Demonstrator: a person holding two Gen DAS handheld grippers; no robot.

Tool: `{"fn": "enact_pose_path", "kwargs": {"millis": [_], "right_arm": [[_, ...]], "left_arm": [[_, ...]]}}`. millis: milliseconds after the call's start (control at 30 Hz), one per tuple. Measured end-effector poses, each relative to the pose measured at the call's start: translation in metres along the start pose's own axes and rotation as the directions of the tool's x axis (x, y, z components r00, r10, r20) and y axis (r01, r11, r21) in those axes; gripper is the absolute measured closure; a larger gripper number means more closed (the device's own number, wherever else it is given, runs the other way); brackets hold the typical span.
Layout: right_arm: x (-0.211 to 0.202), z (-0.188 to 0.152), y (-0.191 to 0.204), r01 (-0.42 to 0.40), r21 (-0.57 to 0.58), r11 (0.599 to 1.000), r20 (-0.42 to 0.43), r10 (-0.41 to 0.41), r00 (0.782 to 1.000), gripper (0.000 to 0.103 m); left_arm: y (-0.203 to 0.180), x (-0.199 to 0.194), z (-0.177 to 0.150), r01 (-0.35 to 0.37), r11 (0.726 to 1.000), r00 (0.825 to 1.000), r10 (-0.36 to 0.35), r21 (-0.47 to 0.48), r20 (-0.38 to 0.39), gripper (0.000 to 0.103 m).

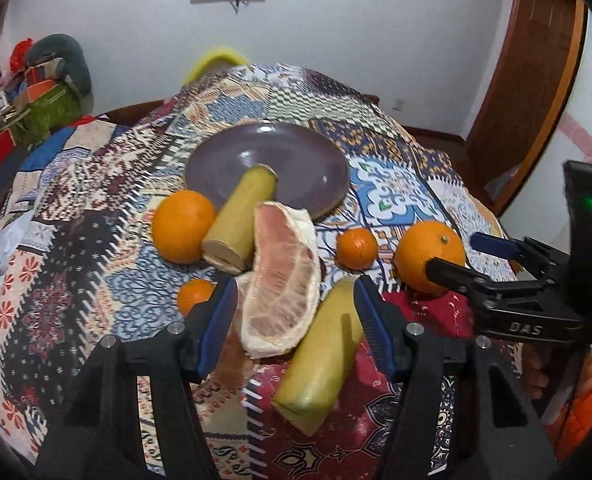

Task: Organize fruits
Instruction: 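Grasp the large orange with the right tool while the left tool grasps a yellow corn cob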

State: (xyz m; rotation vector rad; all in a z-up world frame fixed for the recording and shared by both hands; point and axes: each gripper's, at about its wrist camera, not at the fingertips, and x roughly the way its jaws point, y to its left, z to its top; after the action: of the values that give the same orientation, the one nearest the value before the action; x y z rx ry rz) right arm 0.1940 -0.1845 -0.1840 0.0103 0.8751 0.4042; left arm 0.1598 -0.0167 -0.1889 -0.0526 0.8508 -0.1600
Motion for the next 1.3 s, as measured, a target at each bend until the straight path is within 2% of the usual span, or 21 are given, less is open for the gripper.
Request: {"fn": "enact_pose_path", "kwargs": {"millis": [100,333,667,867,967,1067,1233,1300], "right_arm": [[0.009,0.001,-0.001,-0.005,-0.001,1.0,-0.022,0.005,1.0,0.016],[0.019,-0.003,-0.002,-0.056,0.039,0.998,-0.061,0.058,0.996,0.036],[0.0,-0.009,-0.004,-0.049,0.047,0.998,-0.052,0.052,0.997,0.038],[-0.023,-0.014,-0.002,-0.056,0.053,0.997,-0.025,0.058,0.998,0.038],[-0.03,-0.015,-0.003,-0.06,0.058,0.997,-0.018,0.061,0.998,0.038],[-0.037,-0.017,-0.003,-0.057,0.057,0.997,-0.01,0.057,0.998,0.038],[-0.045,-0.02,-0.002,-0.059,0.058,0.997,0.002,0.059,0.998,0.038],[-0.048,-0.02,-0.003,-0.063,0.059,0.996,0.01,0.062,0.998,0.038]], "left_arm": [[-0.004,0.007,-0.001,0.014,1.0,1.0,-0.014,0.011,-0.02,0.043],[-0.007,0.015,-0.007,0.003,1.0,0.999,-0.001,0.029,-0.047,0.043],[-0.01,0.009,-0.017,-0.003,0.999,0.998,0.006,0.037,-0.069,0.043],[-0.013,0.008,-0.028,0.015,0.999,0.994,-0.009,0.049,-0.111,0.043],[-0.017,0.012,-0.032,0.044,0.997,0.99,-0.035,0.065,-0.139,0.051],[-0.021,0.012,-0.035,0.032,0.995,0.989,-0.018,0.091,-0.148,0.051],[-0.033,-0.002,-0.035,0.124,0.985,0.983,-0.106,0.119,-0.15,0.053],[-0.041,-0.003,-0.034,0.124,0.982,0.983,-0.102,0.141,-0.151,0.053]]}}
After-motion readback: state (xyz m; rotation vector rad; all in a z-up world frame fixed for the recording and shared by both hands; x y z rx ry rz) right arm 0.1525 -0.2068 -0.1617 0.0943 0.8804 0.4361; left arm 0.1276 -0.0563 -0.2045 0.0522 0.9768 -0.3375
